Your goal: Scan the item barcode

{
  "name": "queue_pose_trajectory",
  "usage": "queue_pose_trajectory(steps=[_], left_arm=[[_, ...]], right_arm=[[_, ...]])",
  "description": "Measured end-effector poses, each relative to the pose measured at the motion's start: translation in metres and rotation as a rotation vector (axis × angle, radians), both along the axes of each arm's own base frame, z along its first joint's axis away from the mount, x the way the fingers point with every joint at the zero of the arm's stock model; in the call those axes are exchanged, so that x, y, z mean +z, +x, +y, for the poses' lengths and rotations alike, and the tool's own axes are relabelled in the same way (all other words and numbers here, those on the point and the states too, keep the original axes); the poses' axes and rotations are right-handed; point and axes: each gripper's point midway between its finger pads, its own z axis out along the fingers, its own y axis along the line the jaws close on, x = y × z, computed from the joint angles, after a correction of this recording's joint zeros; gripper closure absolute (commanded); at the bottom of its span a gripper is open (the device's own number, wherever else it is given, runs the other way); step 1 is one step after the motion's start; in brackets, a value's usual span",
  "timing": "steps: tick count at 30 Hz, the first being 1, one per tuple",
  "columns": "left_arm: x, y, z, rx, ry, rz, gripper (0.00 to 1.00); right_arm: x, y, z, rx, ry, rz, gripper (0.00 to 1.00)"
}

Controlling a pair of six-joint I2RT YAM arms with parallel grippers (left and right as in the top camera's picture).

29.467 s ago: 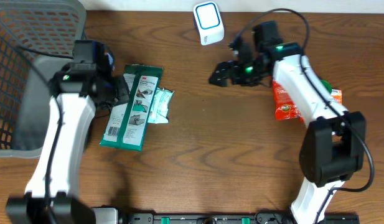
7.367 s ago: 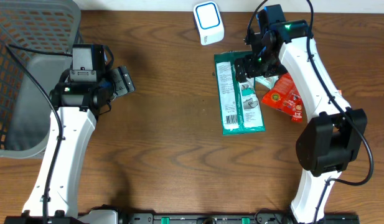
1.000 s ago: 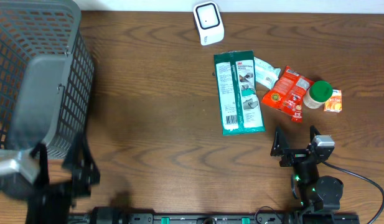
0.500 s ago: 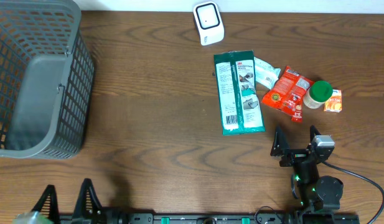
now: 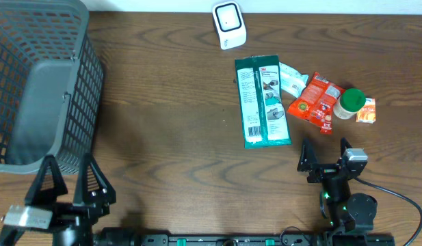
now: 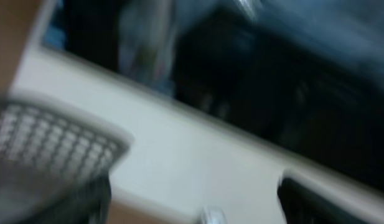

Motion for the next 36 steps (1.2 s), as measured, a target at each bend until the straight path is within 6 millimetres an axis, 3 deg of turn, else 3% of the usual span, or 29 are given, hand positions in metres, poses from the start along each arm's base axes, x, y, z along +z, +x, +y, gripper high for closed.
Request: queue_pose_trajectory(steps=[3,6,17,29,36], left_arm=[[0.01,0.008,-0.003,-0.043,-0.057,-0.134,0.14],[0.001,0.02,-0.005,-0.074,-0.087,-0.196,0.14],[-0.078,0.065,-0.007,-0.08,-0.103,-0.095,0.14],[-0.125,0.083,-0.007,-0.075,-0.105,-0.009,0.14],[-0.177,0.098,-0.007,-0.062,-0.095,0.168,0.14]], right_arm=[[0.0,0.0,0.0,0.0,0.0,0.001,0.01],[0.0,0.0,0.0,0.0,0.0,0.001,0.01],[0.0,0.0,0.0,0.0,0.0,0.001,0.01],[0.0,0.0,0.0,0.0,0.0,0.001,0.01],[0.0,0.0,0.0,0.0,0.0,0.001,0.01]])
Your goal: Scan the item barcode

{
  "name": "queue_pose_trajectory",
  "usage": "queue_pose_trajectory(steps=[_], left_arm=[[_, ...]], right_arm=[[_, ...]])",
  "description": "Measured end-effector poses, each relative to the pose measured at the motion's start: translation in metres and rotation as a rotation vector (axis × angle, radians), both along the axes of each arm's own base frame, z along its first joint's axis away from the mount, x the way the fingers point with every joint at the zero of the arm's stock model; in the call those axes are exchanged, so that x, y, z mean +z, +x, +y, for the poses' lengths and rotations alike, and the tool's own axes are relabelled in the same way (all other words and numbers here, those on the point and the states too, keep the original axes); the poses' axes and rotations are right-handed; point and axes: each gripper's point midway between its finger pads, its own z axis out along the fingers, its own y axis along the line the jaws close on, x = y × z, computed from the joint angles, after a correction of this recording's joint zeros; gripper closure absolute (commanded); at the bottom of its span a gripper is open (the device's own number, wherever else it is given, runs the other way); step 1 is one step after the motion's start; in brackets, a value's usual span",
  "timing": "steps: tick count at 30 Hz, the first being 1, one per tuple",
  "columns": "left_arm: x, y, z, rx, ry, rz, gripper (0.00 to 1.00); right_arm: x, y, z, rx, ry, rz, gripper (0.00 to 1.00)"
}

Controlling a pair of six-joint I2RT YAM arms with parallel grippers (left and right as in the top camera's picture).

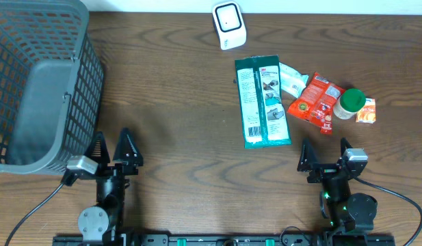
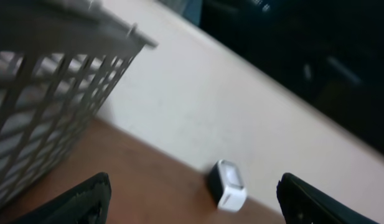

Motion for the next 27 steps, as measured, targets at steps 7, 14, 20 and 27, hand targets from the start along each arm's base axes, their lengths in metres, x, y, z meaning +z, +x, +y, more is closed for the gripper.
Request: queue_pose_trajectory(steps=[7,14,20,27], left_arm=[[-0.053,0.004,0.0,0.01,0.124,0.216,0.14],[-0.07,0.003,-0.002,0.001,0.288,0.288,0.14],[-0.07,0.003,-0.003,0.0,0.373,0.288,0.14],[-0.07,0.003,-0.003,0.001,0.398,0.288,0.14]], right_arm=[[0.0,0.0,0.0,0.0,0.0,0.0,0.01],[0.0,0.0,0.0,0.0,0.0,0.0,0.01],[0.0,0.0,0.0,0.0,0.0,0.0,0.01],[0.0,0.0,0.0,0.0,0.0,0.0,0.01]])
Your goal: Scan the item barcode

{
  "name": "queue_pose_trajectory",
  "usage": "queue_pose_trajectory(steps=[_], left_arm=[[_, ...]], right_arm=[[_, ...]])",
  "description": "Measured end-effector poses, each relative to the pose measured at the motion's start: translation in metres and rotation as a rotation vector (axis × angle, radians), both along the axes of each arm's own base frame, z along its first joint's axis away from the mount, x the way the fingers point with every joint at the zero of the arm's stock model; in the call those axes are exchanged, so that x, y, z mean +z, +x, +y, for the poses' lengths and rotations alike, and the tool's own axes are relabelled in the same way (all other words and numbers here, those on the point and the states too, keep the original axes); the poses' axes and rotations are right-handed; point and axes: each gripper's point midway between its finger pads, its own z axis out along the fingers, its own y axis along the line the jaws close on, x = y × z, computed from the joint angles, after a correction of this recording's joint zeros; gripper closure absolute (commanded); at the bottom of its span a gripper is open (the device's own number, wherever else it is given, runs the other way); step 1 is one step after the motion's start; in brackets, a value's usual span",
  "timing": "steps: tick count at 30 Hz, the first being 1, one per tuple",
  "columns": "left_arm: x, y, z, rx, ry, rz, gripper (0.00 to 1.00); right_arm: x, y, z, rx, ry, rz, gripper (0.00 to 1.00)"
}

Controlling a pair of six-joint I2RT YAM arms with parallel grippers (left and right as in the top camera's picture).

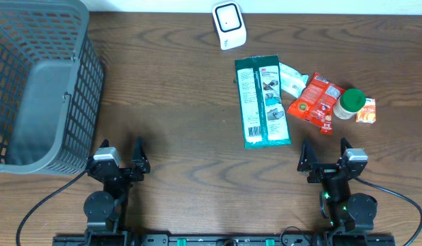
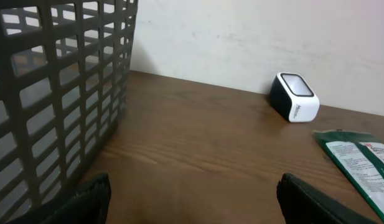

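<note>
A white-and-black barcode scanner (image 1: pixel 228 24) (image 2: pixel 294 98) stands at the table's far edge by the wall. Right of centre lies a long green packet (image 1: pixel 262 100) (image 2: pixel 360 165), printed side up. Beside it are a red snack pouch (image 1: pixel 316 102), a green-lidded jar (image 1: pixel 349 102), a small orange box (image 1: pixel 365 111) and a white packet (image 1: pixel 290 77). My left gripper (image 1: pixel 120 147) (image 2: pixel 192 205) sits low at the front left, open and holding nothing. At the front right my right gripper (image 1: pixel 324 148) is open too, just short of the green packet.
A large grey mesh basket (image 1: pixel 40 82) (image 2: pixel 48 93) fills the left side, close to the left gripper's left finger. Bare brown wood lies between the basket and the green packet. The white wall runs along the far edge.
My left arm has squared up at the front edge. Its wrist camera then looked up at the basket rim and wall; it now looks level across the table at the scanner and green packet.
At first my left gripper stood at the far front-left corner beside the basket, its view blurred. Then it was further right and skewed, looking at the basket rim and scanner. Now it rests straight and open. The right arm and the items have not moved.
</note>
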Motion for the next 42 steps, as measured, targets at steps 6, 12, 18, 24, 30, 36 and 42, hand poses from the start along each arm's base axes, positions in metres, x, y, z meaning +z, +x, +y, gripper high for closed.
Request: queue_pose_trajectory(steps=[6,12,18,24,30,36,42], left_arm=[[0.0001,0.0,-0.0001,0.0,0.001,0.0,0.14],[0.0001,0.0,-0.0001,-0.001,0.008,0.0,0.14],[0.0,0.0,0.0,-0.001,0.012,0.0,0.14],[0.0,0.0,-0.0001,-0.002,0.015,0.0,0.14],[0.0,0.0,0.0,-0.002,0.015,0.0,0.14],[0.0,0.0,0.0,-0.002,0.015,0.0,0.14],[0.0,0.0,0.0,-0.002,0.015,0.0,0.14]], right_arm=[[-0.0001,0.0,0.0,0.0,0.0,0.0,0.01],[0.0,0.0,0.0,0.0,0.0,0.0,0.01],[0.0,0.0,0.0,0.0,0.0,0.0,0.01],[-0.0001,0.0,0.0001,0.0,0.0,0.0,0.01],[-0.0001,0.0,0.0,0.0,0.0,0.0,0.01],[-0.0001,0.0,0.0001,0.0,0.0,0.0,0.01],[-0.0001,0.0,0.0001,0.0,0.0,0.0,0.01]])
